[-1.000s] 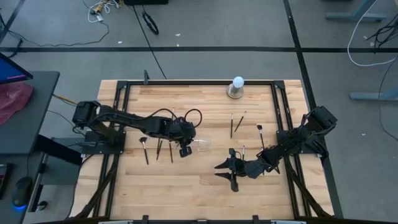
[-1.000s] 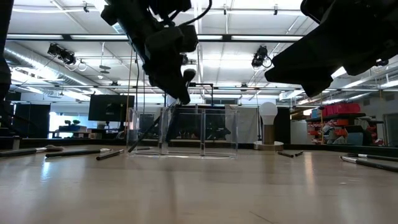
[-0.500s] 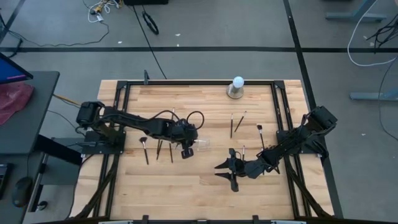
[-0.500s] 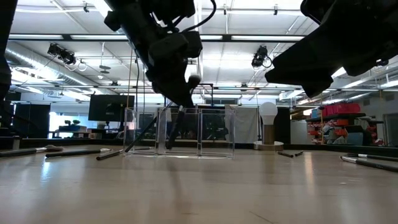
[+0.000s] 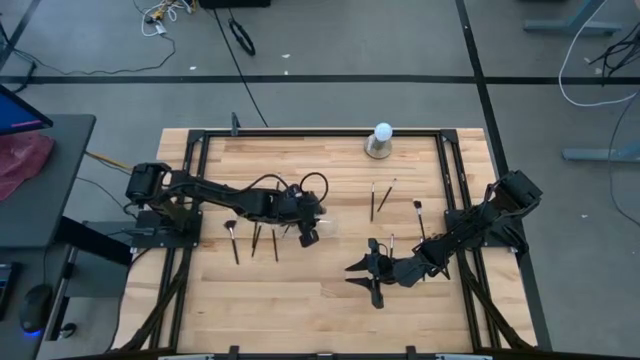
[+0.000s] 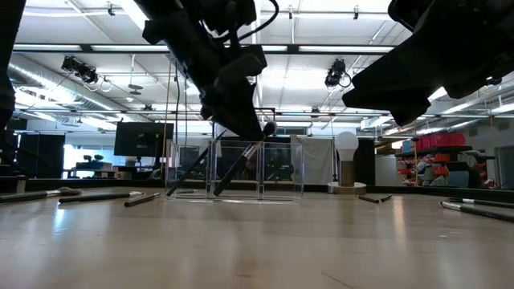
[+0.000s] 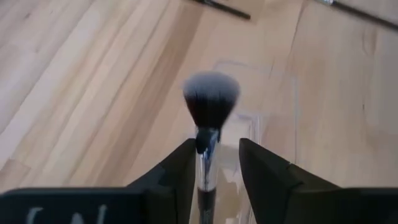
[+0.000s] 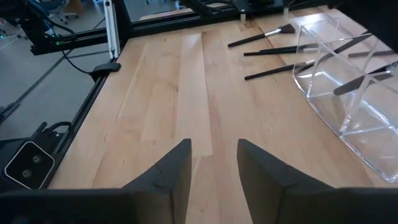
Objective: Put items in baskets/containers
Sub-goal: Put the powder brush into the transparent organizer, then put the highlighter brush into the transparent organizer, then put the eye groomer brush into the transparent organizer
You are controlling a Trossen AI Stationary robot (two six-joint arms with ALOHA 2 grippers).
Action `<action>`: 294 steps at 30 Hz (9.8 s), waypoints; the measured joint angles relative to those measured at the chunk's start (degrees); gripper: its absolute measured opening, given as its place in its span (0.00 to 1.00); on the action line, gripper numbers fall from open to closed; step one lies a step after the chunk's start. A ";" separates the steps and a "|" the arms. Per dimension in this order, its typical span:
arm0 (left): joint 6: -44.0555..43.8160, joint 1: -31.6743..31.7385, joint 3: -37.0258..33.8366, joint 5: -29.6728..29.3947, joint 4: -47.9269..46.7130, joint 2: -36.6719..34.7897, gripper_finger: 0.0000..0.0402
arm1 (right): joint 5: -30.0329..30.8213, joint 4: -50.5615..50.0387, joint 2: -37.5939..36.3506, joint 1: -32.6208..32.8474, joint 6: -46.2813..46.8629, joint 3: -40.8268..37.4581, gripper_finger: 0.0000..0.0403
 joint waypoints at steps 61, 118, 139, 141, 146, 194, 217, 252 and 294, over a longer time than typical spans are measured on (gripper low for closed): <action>-105.33 -49.00 -26.53 -19.04 -35.95 -12.06 0.62 | 1.95 0.84 -0.02 -0.02 -0.46 -0.07 0.32; -56.16 -48.81 -14.22 -44.95 -19.28 -12.39 0.06 | 1.29 20.56 5.13 -1.05 -5.07 -0.07 0.32; -0.38 -35.28 -14.19 -42.13 30.48 -5.15 0.07 | 10.75 27.28 17.77 -6.63 -9.79 14.17 0.50; 0.99 -35.30 -14.19 -42.07 31.55 -4.76 0.08 | 10.92 27.30 17.77 -7.09 -9.19 14.36 0.48; 1.55 -35.30 -14.19 -41.46 32.60 -4.72 0.08 | 10.44 29.98 17.77 -7.32 -10.76 14.38 0.39; -1.52 -34.67 -14.16 -37.41 32.36 -4.74 0.52 | -4.33 -34.58 -11.21 -24.01 1.77 14.43 0.02; -1.54 -34.67 -14.16 -37.43 32.12 -4.76 0.52 | -10.77 -33.73 -6.71 -28.36 1.94 14.40 0.07; -4.55 -34.67 -14.19 -37.43 30.66 -4.76 0.52 | -3.45 -46.97 -21.21 -15.49 -0.45 14.42 0.29; -4.60 -34.24 -14.19 -37.91 29.85 -4.79 0.52 | 4.63 -83.24 -21.14 -10.32 72.31 -11.24 0.41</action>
